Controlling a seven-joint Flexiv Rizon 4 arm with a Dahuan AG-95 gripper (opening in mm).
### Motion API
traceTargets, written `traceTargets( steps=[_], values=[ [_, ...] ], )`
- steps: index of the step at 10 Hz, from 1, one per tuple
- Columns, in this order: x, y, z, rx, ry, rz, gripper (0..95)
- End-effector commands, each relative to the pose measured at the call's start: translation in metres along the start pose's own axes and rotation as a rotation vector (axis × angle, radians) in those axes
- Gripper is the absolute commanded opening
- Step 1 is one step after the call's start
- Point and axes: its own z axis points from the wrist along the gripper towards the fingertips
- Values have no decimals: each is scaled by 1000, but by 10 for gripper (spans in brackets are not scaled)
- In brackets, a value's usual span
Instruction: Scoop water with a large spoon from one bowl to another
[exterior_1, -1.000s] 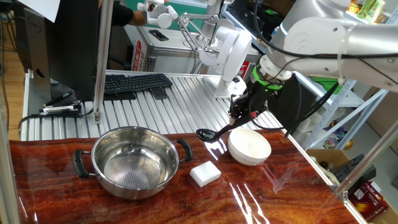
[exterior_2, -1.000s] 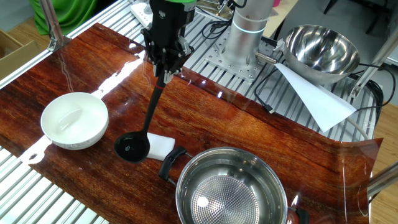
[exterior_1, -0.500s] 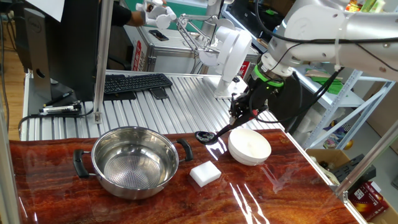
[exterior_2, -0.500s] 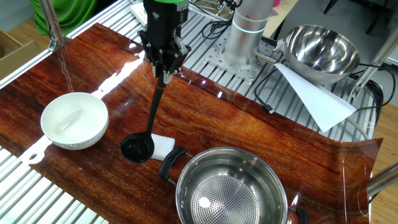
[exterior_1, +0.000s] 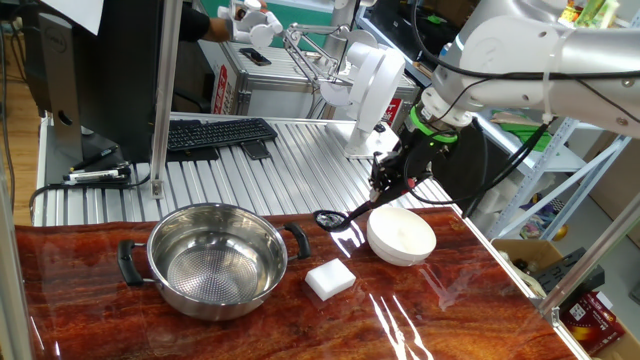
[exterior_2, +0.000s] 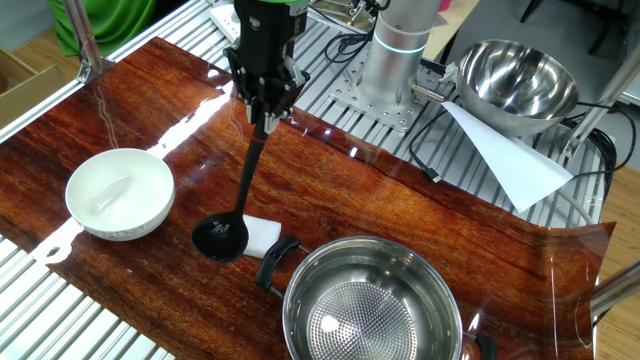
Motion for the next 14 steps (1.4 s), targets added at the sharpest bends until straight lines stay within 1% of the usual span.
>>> traceTargets(
  steps=[1, 5, 7, 11, 14],
  values=[
    [1, 0, 0, -1, 2, -10, 0],
    [1, 0, 0, 1, 4, -18, 0],
    [3, 3, -2, 5, 3, -16, 0],
    [4, 3, -5, 4, 25, -12, 0],
    [2, 0, -7, 2, 19, -19, 0]
  ],
)
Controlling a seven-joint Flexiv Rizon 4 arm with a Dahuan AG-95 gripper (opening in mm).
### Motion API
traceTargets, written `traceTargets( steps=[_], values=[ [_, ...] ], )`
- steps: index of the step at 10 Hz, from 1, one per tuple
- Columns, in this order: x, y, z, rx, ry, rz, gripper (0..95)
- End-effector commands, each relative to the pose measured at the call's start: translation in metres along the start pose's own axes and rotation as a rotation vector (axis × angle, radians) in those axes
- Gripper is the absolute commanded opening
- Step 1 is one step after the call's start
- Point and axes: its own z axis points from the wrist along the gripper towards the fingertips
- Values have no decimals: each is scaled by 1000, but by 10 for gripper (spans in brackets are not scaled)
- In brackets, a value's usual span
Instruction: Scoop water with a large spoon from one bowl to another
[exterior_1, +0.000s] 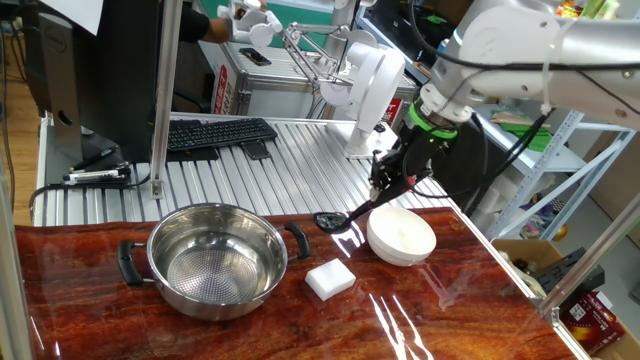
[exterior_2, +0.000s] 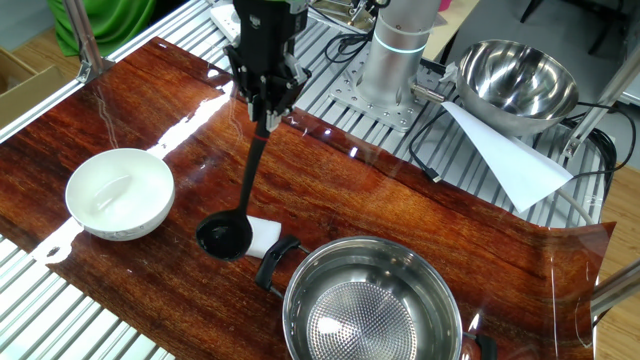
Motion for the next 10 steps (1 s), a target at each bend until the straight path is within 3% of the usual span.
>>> traceTargets(
  steps=[1, 5, 10],
  values=[
    [1, -4, -2, -5, -2, -7, 0],
    [-6, -18, -6, -19, 1, -26, 0],
    [-11, -33, -15, -17, 2, -44, 0]
  ],
)
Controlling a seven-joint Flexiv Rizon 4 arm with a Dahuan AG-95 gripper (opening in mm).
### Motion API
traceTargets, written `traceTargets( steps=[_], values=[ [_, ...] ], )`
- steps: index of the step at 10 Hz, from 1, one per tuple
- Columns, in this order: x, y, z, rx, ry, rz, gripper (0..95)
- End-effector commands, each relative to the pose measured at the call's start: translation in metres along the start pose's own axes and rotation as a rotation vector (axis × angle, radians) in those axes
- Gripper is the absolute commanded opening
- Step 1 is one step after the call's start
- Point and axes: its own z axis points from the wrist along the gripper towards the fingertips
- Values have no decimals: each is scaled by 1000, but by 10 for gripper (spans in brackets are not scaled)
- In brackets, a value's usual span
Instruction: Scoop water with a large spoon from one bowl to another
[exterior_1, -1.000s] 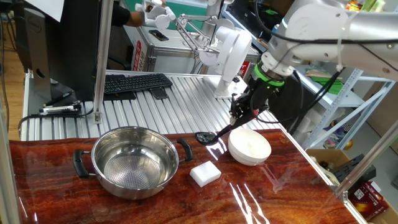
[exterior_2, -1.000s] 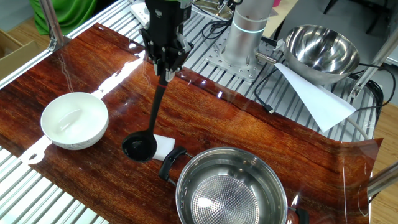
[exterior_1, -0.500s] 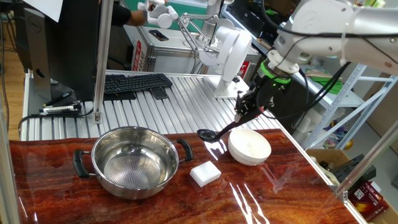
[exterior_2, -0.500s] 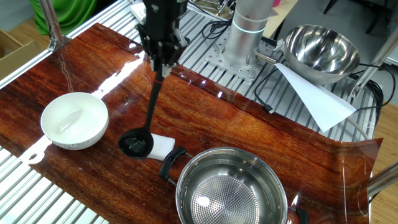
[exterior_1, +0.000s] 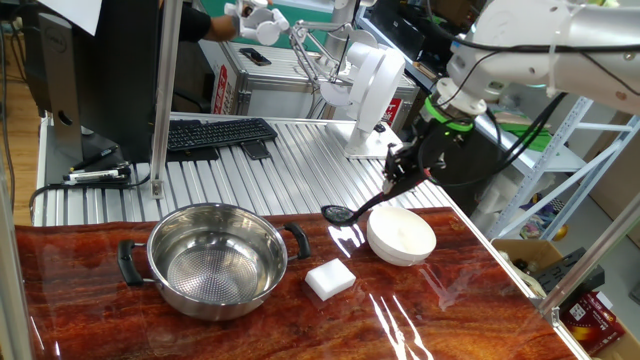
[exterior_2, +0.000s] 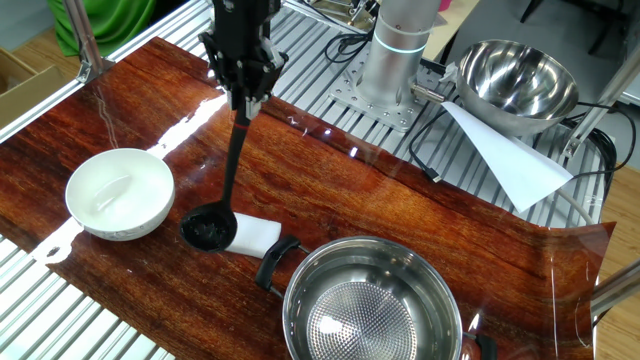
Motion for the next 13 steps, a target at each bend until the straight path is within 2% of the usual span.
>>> traceTargets(
  steps=[1, 9, 13],
  values=[
    [-1, -7, -4, -2, 2, -12, 0],
    [-12, -47, -3, -34, 3, -52, 0],
    [-13, -68, -8, -38, -1, -72, 0]
  ],
)
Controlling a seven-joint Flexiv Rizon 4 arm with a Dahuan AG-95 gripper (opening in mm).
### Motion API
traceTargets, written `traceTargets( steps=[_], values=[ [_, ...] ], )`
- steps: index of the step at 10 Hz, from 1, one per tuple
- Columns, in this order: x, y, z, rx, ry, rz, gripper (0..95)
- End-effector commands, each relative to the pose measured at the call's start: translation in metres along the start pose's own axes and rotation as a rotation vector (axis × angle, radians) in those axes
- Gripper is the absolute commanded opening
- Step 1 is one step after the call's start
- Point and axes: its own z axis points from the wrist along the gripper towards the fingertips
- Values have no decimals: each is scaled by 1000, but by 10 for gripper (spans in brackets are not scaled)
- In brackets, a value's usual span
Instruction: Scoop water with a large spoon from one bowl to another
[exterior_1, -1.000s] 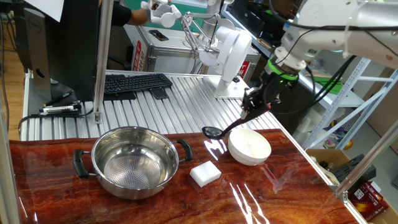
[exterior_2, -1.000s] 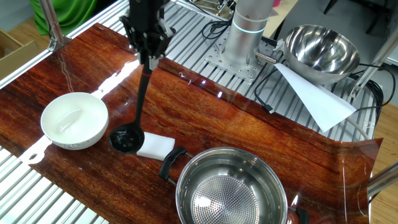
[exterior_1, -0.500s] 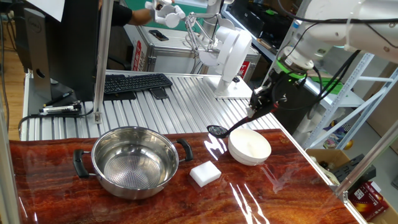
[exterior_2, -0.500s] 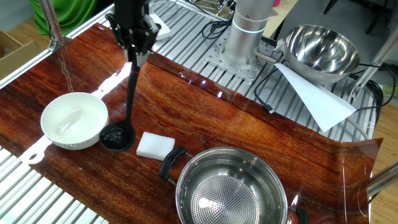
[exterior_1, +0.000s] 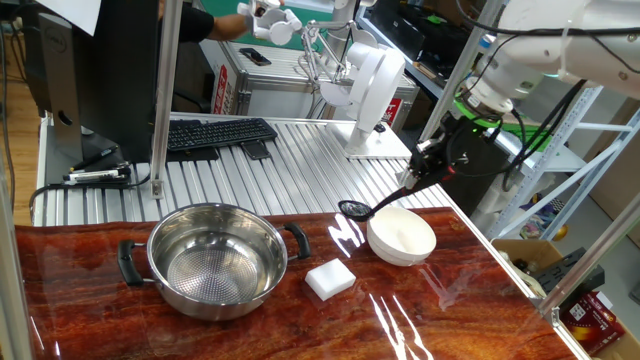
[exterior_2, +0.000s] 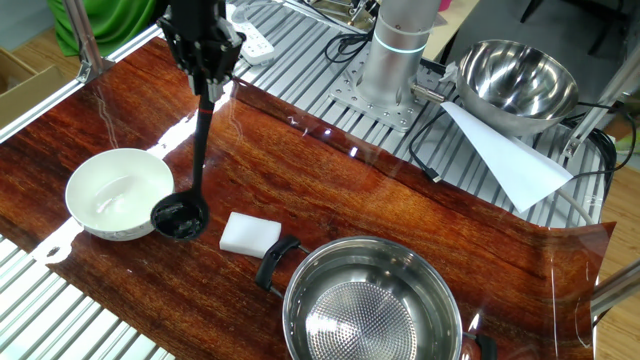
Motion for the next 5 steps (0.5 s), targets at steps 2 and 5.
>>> traceTargets(
  steps=[2, 5],
  values=[
    [1, -13, -3, -7, -4, -11, 0],
    [2, -27, -4, -5, -8, -17, 0]
  ],
)
